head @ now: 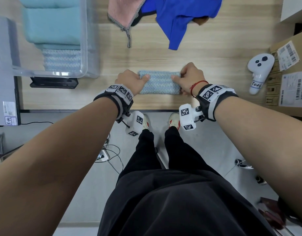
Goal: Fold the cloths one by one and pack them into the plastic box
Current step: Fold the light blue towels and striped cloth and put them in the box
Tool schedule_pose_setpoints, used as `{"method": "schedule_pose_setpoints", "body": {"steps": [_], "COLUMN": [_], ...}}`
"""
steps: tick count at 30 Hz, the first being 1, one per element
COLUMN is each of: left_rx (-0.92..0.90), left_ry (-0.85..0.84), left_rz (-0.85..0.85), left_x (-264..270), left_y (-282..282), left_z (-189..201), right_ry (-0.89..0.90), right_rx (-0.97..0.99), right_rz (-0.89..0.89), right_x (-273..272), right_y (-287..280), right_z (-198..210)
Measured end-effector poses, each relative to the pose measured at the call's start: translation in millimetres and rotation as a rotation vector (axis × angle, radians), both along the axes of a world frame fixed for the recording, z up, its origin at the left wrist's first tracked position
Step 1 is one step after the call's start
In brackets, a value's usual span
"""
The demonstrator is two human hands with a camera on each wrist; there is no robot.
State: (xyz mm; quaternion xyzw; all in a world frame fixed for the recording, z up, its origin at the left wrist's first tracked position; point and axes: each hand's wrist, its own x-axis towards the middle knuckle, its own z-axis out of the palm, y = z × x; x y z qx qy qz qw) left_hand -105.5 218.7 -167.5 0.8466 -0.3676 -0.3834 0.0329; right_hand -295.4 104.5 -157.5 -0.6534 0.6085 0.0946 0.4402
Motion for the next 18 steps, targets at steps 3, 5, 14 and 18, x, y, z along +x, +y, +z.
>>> {"method": "schedule_pose_setpoints", "body": {"steps": [3, 5, 14, 18], "left_rx": [0.009, -0.023, -0.13, -0.139], "left_ry": [-0.018, -0.013, 0.033, 0.121], "left_rz": [0.002, 0.065, -0.033, 0.053], "left_x": [2.2, 3.1, -2.1, -10.2], "left_y": [-3.1, -1.6, -3.9, -5.5], "left_z": [-2.3, -2.9, -7.1, 6.4], "right_ry": [0.049, 0.052, -0.16, -0.356], "right_rx": [-0.035, -0.034, 0.109, 0.188], "right_rz": [0.091, 0.104, -0.031, -0.221], "right_x": [2.4, 3.3, 1.1, -5.5], "right_y": [-4.8, -7.1, -7.1, -6.6], "right_z": [0.3, -0.8, 5.0, 18.2]}}
